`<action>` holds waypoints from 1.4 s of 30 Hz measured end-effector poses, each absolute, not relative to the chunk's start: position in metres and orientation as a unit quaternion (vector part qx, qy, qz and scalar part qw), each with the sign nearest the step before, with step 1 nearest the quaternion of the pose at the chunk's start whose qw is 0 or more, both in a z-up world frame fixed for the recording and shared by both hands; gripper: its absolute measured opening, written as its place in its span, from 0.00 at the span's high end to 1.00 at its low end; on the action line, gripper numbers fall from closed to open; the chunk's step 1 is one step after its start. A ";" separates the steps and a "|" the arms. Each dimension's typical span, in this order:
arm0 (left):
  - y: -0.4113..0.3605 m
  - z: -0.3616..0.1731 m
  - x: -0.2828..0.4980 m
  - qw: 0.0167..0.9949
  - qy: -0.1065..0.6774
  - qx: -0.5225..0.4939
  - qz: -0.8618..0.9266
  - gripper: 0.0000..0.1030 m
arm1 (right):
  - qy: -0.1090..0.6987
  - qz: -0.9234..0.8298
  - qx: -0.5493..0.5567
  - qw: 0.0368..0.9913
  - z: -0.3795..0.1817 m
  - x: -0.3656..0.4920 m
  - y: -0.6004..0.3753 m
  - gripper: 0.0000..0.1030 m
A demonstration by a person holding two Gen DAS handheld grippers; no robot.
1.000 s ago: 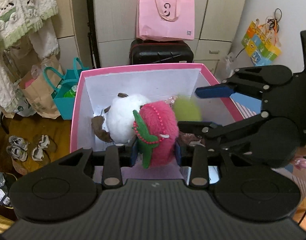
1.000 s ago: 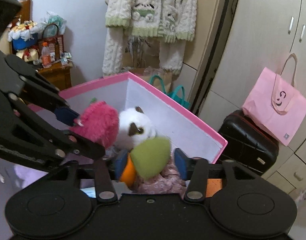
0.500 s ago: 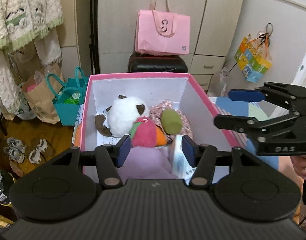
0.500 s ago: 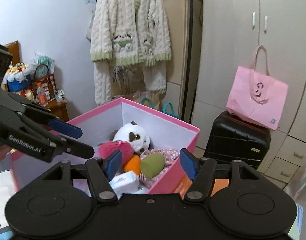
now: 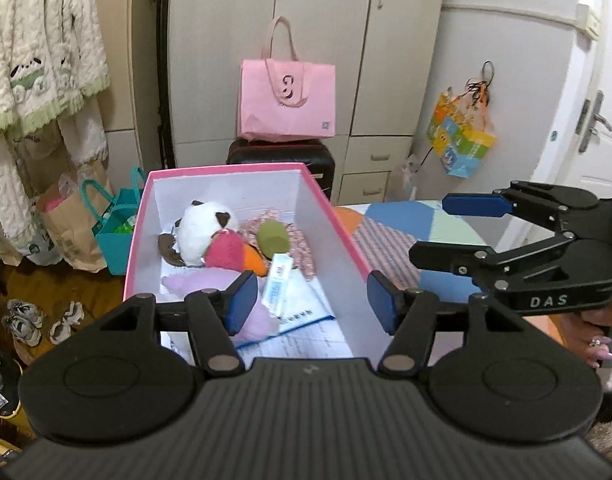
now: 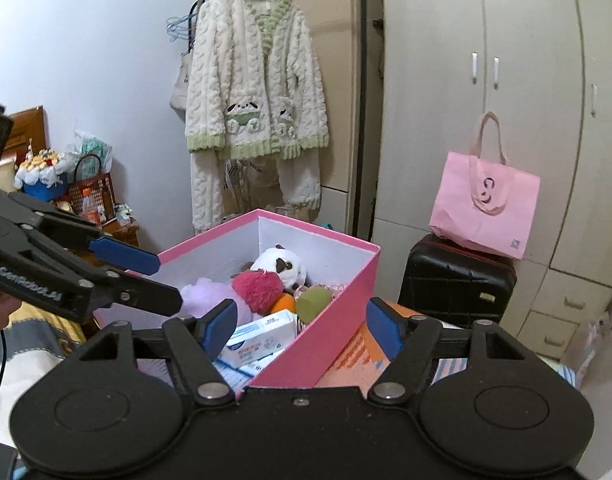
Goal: Organize soft objects
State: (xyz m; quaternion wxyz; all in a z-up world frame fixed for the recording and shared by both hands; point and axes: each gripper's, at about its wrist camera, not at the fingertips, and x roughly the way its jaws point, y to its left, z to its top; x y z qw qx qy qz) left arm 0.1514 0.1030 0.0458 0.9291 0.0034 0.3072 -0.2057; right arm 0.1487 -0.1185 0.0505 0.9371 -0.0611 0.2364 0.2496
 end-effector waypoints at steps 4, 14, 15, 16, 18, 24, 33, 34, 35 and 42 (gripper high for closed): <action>0.098 0.052 0.126 0.931 0.294 0.010 -0.216 0.39 | 0.228 0.215 -0.058 0.948 0.053 0.128 -0.129 0.21; 0.090 0.061 0.083 0.937 0.272 0.016 -0.219 0.29 | 0.225 0.176 -0.017 0.958 0.063 0.090 -0.157 0.12; 0.089 0.061 0.079 0.938 0.270 0.017 -0.218 0.28 | 0.225 0.172 -0.016 0.959 0.063 0.086 -0.158 0.11; 0.089 0.060 0.075 0.938 0.268 0.017 -0.219 0.28 | 0.224 0.169 -0.014 0.960 0.062 0.083 -0.160 0.11; 0.088 0.058 0.070 0.938 0.267 0.016 -0.222 0.25 | 0.220 0.167 -0.004 0.961 0.061 0.077 -0.164 0.11; 0.083 0.050 0.059 0.935 0.278 0.025 -0.218 0.18 | 0.218 0.153 -0.005 0.964 0.056 0.063 -0.163 0.10; 0.078 0.038 0.055 0.941 0.289 0.029 -0.172 0.01 | 0.224 0.091 -0.021 0.970 0.049 0.037 -0.153 0.00; 0.075 0.036 0.055 0.943 0.290 0.036 -0.159 0.01 | 0.229 0.083 -0.019 0.970 0.048 0.035 -0.153 0.00; 0.074 0.035 0.056 0.944 0.291 0.041 -0.150 0.01 | 0.233 0.076 -0.019 0.969 0.048 0.034 -0.153 0.00; 0.068 0.028 0.046 0.961 0.249 0.049 -0.112 0.01 | 0.240 0.047 -0.002 0.970 0.044 0.022 -0.157 0.00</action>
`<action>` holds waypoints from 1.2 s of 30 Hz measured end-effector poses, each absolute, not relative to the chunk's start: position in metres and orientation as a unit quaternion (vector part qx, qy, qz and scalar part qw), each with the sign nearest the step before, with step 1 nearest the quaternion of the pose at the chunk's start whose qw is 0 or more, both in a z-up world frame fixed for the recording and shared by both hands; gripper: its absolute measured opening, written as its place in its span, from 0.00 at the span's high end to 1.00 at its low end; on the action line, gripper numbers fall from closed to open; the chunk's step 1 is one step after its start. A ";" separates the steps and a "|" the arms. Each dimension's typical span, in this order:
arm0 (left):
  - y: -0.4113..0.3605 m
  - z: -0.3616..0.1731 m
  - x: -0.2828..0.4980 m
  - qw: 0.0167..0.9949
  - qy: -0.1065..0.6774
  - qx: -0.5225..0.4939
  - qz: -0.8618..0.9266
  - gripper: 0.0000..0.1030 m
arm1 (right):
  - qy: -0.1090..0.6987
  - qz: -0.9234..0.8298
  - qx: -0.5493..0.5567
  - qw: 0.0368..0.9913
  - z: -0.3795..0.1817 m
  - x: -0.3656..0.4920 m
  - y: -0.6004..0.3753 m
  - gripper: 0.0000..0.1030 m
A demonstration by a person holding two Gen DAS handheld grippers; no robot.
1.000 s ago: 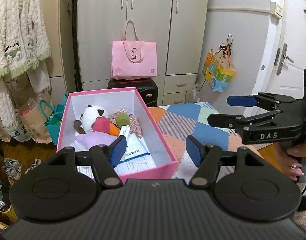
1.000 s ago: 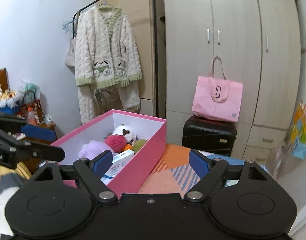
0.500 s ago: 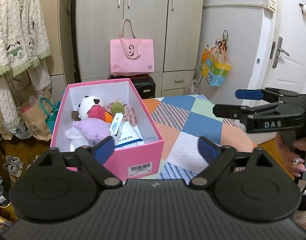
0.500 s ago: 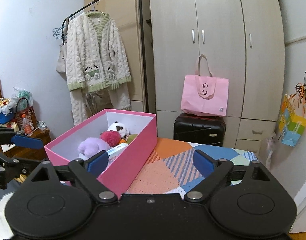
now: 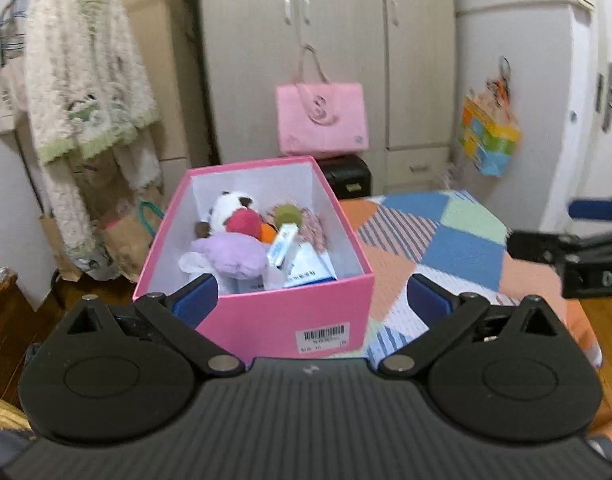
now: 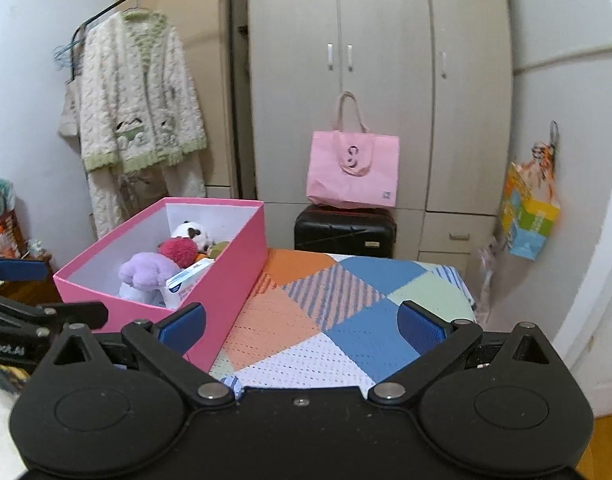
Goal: Organize soft objects
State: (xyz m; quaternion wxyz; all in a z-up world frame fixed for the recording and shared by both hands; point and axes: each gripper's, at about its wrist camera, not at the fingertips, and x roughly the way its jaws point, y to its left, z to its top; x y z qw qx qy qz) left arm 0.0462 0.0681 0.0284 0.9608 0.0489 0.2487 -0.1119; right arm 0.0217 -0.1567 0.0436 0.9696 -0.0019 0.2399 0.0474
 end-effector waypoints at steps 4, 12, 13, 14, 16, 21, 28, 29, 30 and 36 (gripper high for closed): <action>0.067 0.022 0.041 0.969 0.229 0.038 -0.087 0.01 | 0.243 0.039 0.005 0.969 0.038 0.012 -0.158 0.00; 0.064 0.007 0.039 0.970 0.224 0.018 -0.089 0.01 | 0.227 0.004 0.018 0.974 0.034 -0.001 -0.167 0.00; 0.063 0.006 0.038 0.971 0.220 0.020 -0.087 0.01 | 0.225 0.002 0.020 0.974 0.034 -0.002 -0.167 0.00; 0.061 0.006 0.037 0.972 0.217 0.023 -0.084 0.01 | 0.225 0.003 0.022 0.974 0.034 -0.002 -0.168 0.00; 0.057 0.005 0.035 0.973 0.213 0.033 -0.080 0.01 | 0.224 0.000 0.021 0.974 0.033 -0.004 -0.168 0.00; 0.051 0.005 0.031 0.972 0.215 0.033 -0.094 0.01 | 0.221 -0.015 0.005 0.975 0.033 -0.010 -0.165 0.00; 0.044 0.003 0.026 0.969 0.223 0.040 -0.097 0.00 | 0.220 -0.021 0.006 0.975 0.032 -0.017 -0.169 0.00; 0.043 0.003 0.026 0.969 0.223 0.042 -0.096 0.00 | 0.220 -0.023 0.007 0.975 0.032 -0.016 -0.169 0.00; 0.042 0.002 0.026 0.969 0.222 0.043 -0.096 0.00 | 0.221 -0.024 0.008 0.975 0.031 -0.016 -0.170 0.00; 0.039 0.001 0.025 0.970 0.221 0.050 -0.086 0.00 | 0.220 -0.040 0.000 0.975 0.028 -0.016 -0.174 0.00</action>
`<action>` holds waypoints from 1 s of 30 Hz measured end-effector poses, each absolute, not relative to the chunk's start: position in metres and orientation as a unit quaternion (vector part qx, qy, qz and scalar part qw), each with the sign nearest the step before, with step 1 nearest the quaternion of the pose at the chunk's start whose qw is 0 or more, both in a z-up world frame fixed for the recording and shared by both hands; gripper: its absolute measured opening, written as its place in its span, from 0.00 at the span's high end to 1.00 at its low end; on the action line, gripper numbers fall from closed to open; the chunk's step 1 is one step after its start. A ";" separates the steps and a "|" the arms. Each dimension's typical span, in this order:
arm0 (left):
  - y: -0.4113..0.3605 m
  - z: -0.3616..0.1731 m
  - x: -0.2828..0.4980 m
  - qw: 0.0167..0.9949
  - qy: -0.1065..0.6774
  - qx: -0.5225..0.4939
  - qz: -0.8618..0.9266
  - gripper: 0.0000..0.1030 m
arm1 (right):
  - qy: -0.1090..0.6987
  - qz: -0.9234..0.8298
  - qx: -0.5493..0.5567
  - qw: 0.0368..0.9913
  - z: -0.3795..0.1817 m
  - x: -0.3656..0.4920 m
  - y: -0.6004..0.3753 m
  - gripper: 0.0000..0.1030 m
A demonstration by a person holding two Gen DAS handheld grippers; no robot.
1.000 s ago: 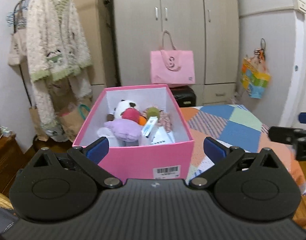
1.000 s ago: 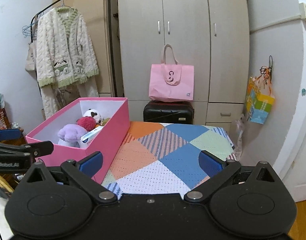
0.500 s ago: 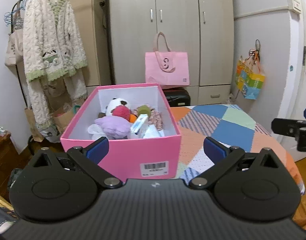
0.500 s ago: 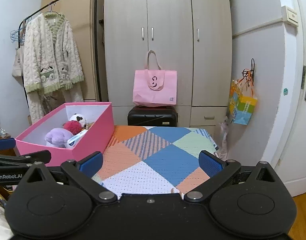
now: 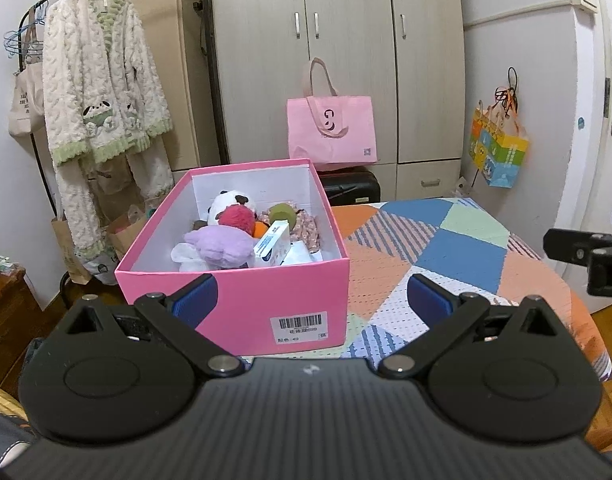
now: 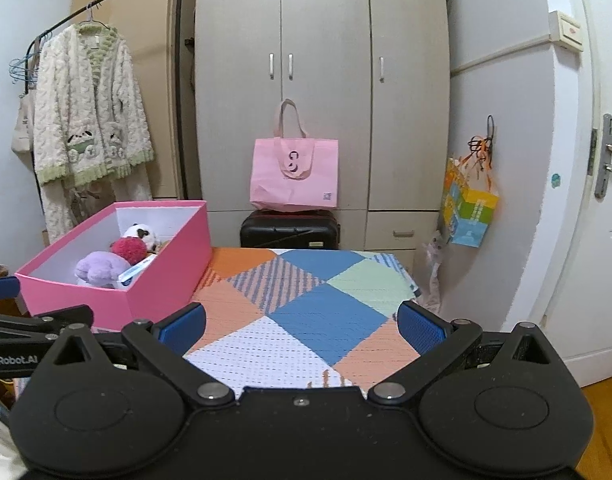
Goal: Organize soft objects
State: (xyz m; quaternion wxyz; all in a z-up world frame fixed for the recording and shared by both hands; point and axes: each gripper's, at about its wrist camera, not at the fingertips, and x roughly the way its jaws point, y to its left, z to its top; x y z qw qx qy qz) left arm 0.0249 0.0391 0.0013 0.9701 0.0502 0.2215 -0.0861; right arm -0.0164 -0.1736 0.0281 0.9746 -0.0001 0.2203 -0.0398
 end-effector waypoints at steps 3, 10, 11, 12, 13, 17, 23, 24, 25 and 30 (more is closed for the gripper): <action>0.038 0.000 0.024 0.971 0.220 0.051 -0.077 0.00 | 0.220 -0.042 0.000 0.975 0.027 -0.017 -0.175 0.00; 0.036 -0.002 0.023 0.971 0.220 0.055 -0.068 0.00 | 0.217 -0.044 -0.006 0.975 0.025 -0.018 -0.175 0.00; 0.036 -0.002 0.023 0.971 0.221 0.056 -0.068 0.00 | 0.217 -0.045 -0.006 0.975 0.025 -0.018 -0.175 0.00; 0.036 -0.002 0.024 0.972 0.220 0.055 -0.068 0.00 | 0.216 -0.046 -0.006 0.975 0.025 -0.019 -0.175 0.00; 0.036 -0.003 0.023 0.972 0.220 0.056 -0.067 0.00 | 0.214 -0.047 -0.007 0.976 0.025 -0.019 -0.175 0.00; 0.036 -0.005 0.023 0.972 0.218 0.053 -0.065 0.00 | 0.208 -0.057 -0.010 0.976 0.024 -0.019 -0.173 0.00; 0.038 -0.006 0.025 0.973 0.217 0.050 -0.057 0.00 | 0.201 -0.061 -0.016 0.978 0.023 -0.021 -0.174 0.00; 0.038 -0.007 0.025 0.974 0.216 0.050 -0.056 0.00 | 0.200 -0.060 -0.016 0.978 0.022 -0.021 -0.174 0.00; 0.038 -0.007 0.025 0.974 0.214 0.052 -0.054 0.00 | 0.200 -0.060 -0.017 0.978 0.022 -0.021 -0.173 0.00; 0.037 -0.009 0.025 0.974 0.211 0.056 -0.054 0.00 | 0.198 -0.062 -0.017 0.978 0.022 -0.021 -0.174 0.00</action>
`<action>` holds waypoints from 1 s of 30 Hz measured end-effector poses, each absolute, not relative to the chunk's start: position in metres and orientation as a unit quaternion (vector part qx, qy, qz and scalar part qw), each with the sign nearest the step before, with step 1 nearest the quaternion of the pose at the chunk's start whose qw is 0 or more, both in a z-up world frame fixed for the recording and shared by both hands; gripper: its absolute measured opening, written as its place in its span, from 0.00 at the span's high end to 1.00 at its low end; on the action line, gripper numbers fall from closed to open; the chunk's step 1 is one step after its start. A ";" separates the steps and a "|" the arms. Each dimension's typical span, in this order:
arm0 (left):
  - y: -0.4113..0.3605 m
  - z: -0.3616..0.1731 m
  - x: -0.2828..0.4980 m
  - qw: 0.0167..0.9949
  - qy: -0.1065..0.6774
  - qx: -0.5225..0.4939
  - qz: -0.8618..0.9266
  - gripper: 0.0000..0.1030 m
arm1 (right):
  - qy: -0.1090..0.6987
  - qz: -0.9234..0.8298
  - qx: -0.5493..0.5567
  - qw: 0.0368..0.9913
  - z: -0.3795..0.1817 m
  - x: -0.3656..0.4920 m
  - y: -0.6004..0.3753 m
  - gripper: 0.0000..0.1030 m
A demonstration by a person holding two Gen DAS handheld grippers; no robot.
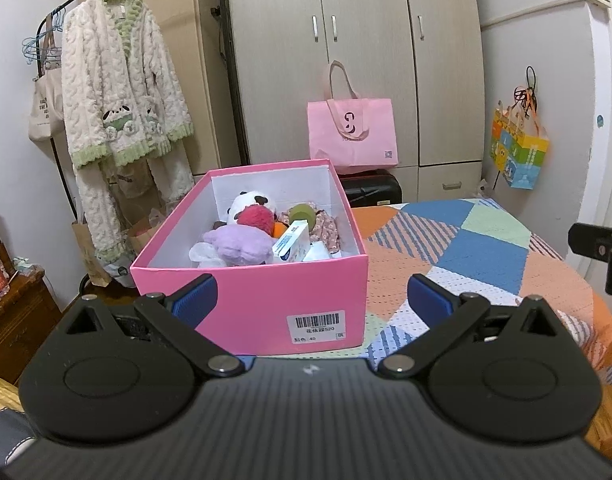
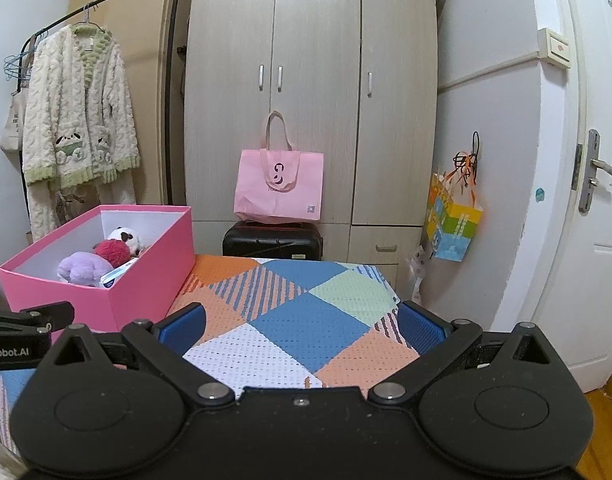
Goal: Organize soft objects
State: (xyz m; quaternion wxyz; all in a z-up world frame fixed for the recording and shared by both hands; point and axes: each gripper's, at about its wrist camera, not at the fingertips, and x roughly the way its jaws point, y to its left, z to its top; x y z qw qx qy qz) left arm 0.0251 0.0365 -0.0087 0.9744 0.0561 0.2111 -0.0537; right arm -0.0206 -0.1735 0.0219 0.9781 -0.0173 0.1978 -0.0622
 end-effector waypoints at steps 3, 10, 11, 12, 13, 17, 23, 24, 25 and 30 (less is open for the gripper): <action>0.037 -0.009 0.025 0.975 0.210 0.053 -0.054 0.00 | 0.197 -0.065 -0.017 0.978 0.020 -0.021 -0.172 0.00; 0.039 -0.008 0.024 0.975 0.210 0.049 -0.054 0.00 | 0.198 -0.064 -0.017 0.978 0.020 -0.020 -0.172 0.00; 0.039 -0.008 0.025 0.975 0.210 0.048 -0.054 0.00 | 0.198 -0.064 -0.017 0.978 0.020 -0.020 -0.172 0.00; 0.039 -0.008 0.024 0.975 0.210 0.049 -0.053 0.00 | 0.198 -0.064 -0.018 0.978 0.019 -0.020 -0.172 0.00; 0.039 -0.008 0.024 0.975 0.210 0.050 -0.053 0.00 | 0.198 -0.065 -0.018 0.978 0.019 -0.020 -0.172 0.00; 0.040 -0.008 0.024 0.975 0.210 0.048 -0.054 0.00 | 0.198 -0.065 -0.017 0.978 0.019 -0.020 -0.172 0.00; 0.040 -0.008 0.024 0.975 0.208 0.052 -0.052 0.00 | 0.200 -0.066 -0.017 0.977 0.017 -0.019 -0.172 0.00; 0.040 -0.008 0.024 0.975 0.208 0.052 -0.051 0.00 | 0.201 -0.066 -0.017 0.977 0.017 -0.019 -0.172 0.00; 0.040 -0.008 0.024 0.975 0.208 0.052 -0.051 0.00 | 0.201 -0.067 -0.017 0.977 0.016 -0.020 -0.172 0.00; 0.041 -0.008 0.023 0.975 0.208 0.055 -0.051 0.00 | 0.200 -0.065 -0.019 0.977 0.013 -0.019 -0.171 0.00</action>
